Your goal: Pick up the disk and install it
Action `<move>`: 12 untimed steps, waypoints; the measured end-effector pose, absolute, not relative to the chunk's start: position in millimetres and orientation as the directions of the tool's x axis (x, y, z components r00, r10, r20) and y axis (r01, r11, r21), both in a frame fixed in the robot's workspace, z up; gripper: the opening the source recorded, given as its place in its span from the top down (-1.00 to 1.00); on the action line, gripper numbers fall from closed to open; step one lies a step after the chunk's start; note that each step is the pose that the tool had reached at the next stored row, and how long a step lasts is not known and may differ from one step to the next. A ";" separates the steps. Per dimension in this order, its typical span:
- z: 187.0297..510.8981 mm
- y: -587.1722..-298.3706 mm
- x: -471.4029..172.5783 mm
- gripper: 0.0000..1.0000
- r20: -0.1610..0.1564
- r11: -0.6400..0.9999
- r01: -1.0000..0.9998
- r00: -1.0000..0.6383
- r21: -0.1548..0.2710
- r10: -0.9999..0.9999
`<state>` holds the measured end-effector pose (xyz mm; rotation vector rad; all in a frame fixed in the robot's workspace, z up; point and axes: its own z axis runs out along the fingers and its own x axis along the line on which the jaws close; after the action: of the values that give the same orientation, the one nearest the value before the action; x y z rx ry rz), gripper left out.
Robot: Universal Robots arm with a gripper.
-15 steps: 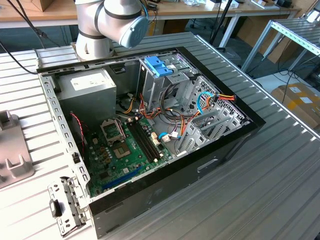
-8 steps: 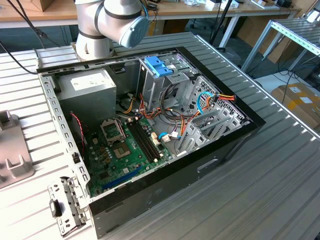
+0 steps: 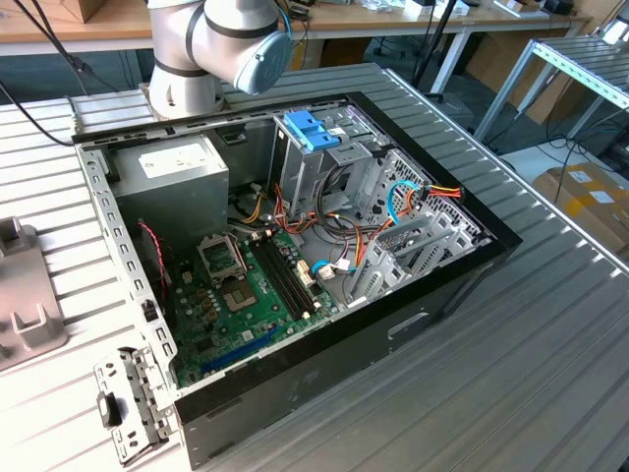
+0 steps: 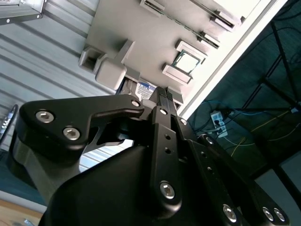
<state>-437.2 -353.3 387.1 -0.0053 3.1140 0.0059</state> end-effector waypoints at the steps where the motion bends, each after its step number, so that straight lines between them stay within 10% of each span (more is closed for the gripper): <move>1: 387.1 -353.3 -437.2 0.79 -0.028 1.000 -0.007 -1.000 0.004 -0.007; 12: 387.1 -353.3 -437.2 0.79 -0.028 0.998 -0.059 -0.998 0.004 -0.059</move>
<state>-437.2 -353.3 387.1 -0.0913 3.1128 0.0070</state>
